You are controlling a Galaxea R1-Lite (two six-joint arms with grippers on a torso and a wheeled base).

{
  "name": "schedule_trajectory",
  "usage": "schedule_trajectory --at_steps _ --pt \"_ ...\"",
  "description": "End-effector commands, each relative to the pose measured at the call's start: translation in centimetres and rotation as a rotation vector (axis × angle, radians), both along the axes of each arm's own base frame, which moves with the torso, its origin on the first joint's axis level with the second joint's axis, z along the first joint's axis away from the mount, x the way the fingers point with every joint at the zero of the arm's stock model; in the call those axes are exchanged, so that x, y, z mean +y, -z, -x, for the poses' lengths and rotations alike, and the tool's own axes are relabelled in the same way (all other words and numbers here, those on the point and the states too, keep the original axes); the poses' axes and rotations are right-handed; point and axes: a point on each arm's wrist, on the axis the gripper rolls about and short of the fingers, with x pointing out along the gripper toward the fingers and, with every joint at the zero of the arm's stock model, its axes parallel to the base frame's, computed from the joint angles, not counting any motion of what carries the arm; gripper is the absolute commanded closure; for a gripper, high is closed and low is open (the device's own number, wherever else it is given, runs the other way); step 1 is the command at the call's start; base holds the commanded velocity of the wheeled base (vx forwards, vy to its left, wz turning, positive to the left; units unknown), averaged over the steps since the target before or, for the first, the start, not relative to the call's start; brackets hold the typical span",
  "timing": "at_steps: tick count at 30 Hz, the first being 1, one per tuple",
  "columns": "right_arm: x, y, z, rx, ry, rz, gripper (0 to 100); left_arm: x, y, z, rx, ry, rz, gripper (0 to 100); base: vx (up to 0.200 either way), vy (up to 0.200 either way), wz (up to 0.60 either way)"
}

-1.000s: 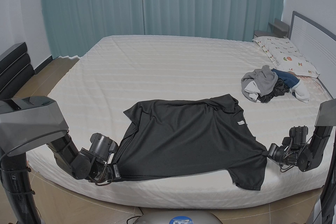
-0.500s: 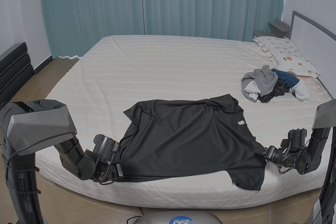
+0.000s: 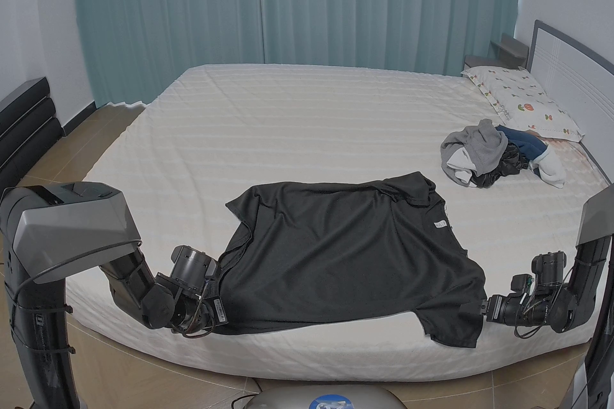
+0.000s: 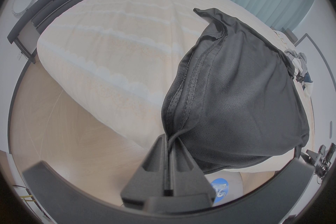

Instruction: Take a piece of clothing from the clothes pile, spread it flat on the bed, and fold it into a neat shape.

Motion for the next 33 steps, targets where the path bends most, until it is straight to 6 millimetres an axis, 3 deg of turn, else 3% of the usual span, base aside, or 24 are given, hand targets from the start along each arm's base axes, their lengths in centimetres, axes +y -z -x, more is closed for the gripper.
schedule_trajectory --at_steps 1,5,6,14,26,33 --pt "0.4 0.7 0.4 0.036 -0.017 -0.002 0 0.0 0.0 0.0 -0.002 0.000 0.000 100 0.000 0.000 0.00" --pt "0.6 1.1 0.2 0.044 -0.026 -0.004 0 0.0 0.0 0.0 0.000 0.000 -0.001 100 0.000 0.000 0.00" --pt "0.9 1.2 0.3 0.051 -0.034 0.002 100 0.0 0.0 0.0 0.000 -0.001 -0.001 100 0.000 0.000 0.00" --pt "1.1 0.9 1.2 0.069 -0.053 0.030 100 0.1 0.1 0.2 0.005 0.001 -0.004 100 0.000 0.000 0.00" --pt "0.4 -1.1 3.3 0.157 -0.150 0.116 100 1.2 -0.7 1.0 0.014 0.030 -0.041 100 0.000 0.000 0.00" --pt "0.3 -0.4 4.0 0.205 -0.201 0.161 100 1.8 -0.7 1.7 0.040 0.054 -0.069 100 0.000 0.000 0.00"
